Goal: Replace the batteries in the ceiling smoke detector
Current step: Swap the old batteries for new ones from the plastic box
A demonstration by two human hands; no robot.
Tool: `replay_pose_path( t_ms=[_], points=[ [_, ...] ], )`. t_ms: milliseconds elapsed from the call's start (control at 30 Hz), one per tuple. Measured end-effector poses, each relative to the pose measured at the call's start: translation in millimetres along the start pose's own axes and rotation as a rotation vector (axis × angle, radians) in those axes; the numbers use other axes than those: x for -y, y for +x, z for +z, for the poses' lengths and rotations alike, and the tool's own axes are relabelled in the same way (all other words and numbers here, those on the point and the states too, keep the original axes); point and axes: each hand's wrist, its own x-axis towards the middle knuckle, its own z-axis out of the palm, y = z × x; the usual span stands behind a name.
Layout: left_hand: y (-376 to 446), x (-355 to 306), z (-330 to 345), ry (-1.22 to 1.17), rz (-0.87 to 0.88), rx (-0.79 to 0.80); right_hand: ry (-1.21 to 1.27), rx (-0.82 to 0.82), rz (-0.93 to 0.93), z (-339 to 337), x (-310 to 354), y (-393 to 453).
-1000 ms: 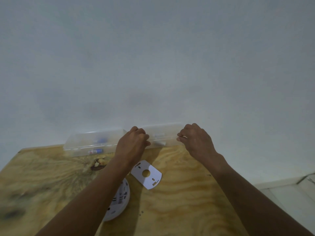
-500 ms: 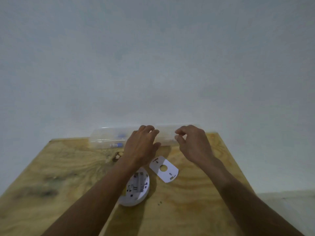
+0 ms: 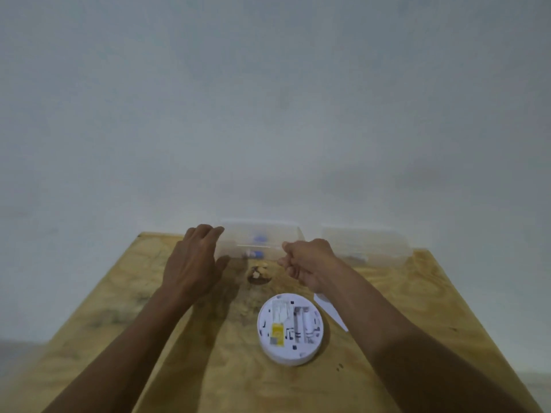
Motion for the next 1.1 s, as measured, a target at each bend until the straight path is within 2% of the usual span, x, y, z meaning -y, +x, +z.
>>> replay_pose_path(
  t_ms=[267,633,767,933,1100],
  points=[
    [26,19,20,-0.092,-0.002,0.049,0.172,-0.026,0.057,23,-9,19],
    [31,25,25,-0.082,0.015,0.053,0.251,-0.064,0.081,20,-5,16],
    [33,26,23,-0.088,0.02,0.058,0.221,-0.007,0.12,29,-4,11],
    [32,24,19,-0.07,0.021,0.072,0.173,0.127,0.121,75,-3,0],
    [32,21,13,-0.073,0.021,0.086,0.16,0.098,0.132,105,-8,1]
  ],
)
